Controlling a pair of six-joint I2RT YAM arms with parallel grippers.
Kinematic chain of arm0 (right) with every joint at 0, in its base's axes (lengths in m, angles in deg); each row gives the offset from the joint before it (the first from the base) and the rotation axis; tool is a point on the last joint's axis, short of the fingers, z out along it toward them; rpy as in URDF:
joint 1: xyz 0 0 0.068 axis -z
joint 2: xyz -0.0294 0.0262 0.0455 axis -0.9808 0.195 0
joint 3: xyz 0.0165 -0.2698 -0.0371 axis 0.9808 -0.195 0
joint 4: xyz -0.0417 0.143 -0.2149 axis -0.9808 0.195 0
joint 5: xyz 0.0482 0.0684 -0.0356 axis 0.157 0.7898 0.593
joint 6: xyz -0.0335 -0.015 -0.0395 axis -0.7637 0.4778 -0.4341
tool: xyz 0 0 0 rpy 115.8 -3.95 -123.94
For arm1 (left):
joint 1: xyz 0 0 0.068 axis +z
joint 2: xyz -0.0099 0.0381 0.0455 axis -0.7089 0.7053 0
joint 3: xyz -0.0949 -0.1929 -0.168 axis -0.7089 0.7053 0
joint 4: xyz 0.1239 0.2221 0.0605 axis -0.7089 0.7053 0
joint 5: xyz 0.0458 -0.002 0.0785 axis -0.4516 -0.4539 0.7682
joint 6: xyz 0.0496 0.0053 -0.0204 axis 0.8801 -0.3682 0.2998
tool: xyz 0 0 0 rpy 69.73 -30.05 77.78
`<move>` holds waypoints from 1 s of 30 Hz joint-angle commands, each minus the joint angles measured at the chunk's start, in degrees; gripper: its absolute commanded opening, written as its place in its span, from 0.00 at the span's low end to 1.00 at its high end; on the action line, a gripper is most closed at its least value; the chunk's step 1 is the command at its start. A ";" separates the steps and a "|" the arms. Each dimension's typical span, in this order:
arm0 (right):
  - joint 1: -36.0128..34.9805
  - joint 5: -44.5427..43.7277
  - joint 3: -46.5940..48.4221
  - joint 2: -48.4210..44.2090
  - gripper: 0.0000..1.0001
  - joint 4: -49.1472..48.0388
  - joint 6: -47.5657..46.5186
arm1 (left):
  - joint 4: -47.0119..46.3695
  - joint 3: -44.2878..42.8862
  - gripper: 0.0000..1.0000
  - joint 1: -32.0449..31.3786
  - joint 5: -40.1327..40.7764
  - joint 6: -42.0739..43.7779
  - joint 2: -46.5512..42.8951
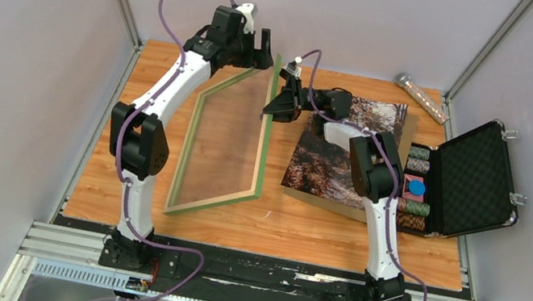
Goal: Put the photo into the frame
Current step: Adjust the photo frame item on the photo frame.
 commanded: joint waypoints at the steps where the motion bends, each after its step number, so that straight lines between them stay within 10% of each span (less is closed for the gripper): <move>1: -0.51 -1.28 0.95 -2.43 0.36 -8.33 2.60 | 0.68 -2.95 1.00 -0.48 2.13 0.07 0.86; 30: -0.12 -1.44 -0.64 -3.56 0.32 -6.76 0.12 | 5.96 -4.33 0.98 -0.53 6.60 4.39 0.63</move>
